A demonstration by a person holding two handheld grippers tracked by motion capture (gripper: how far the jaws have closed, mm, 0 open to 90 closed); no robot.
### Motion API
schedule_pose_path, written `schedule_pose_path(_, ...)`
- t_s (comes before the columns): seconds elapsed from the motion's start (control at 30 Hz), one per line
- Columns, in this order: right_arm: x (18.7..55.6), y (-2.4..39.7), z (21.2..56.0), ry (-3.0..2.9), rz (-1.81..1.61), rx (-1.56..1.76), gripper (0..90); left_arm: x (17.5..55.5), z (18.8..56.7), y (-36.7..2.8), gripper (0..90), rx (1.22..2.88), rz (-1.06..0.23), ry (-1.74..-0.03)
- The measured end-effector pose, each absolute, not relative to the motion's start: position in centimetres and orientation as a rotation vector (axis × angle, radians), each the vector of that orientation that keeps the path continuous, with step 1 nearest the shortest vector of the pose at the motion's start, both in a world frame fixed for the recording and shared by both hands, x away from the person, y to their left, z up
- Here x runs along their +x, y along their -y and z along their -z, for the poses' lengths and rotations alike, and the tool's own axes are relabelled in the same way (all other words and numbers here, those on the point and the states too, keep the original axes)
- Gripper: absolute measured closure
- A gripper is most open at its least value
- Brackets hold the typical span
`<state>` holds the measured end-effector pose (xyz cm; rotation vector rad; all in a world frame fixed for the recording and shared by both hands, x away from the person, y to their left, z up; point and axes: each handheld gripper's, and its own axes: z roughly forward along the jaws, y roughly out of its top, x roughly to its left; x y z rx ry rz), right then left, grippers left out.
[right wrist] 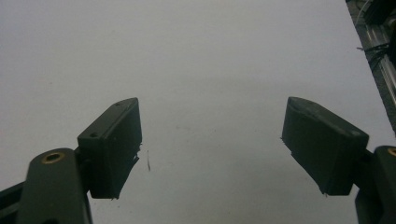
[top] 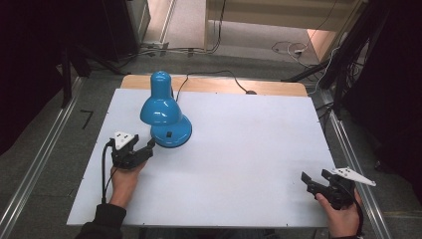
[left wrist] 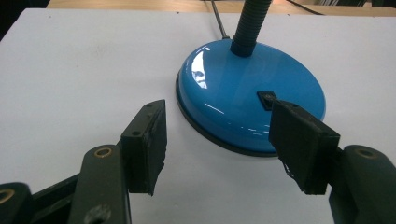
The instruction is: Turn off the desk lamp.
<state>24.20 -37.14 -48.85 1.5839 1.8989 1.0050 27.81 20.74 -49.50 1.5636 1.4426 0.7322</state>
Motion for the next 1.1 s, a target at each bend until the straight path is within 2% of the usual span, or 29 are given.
schedule_pose_path(0.3,24.2,37.1,48.9,-1.9,-1.003,1.581,18.8,26.9,49.2,-21.3,34.1,1.564,-0.712,-1.446)
schedule_pose_path(1.1,24.2,37.0,48.9,-1.903,-1.004,1.584,18.8,23.3,49.2,-22.8,32.6,1.614,-0.725,-1.433)
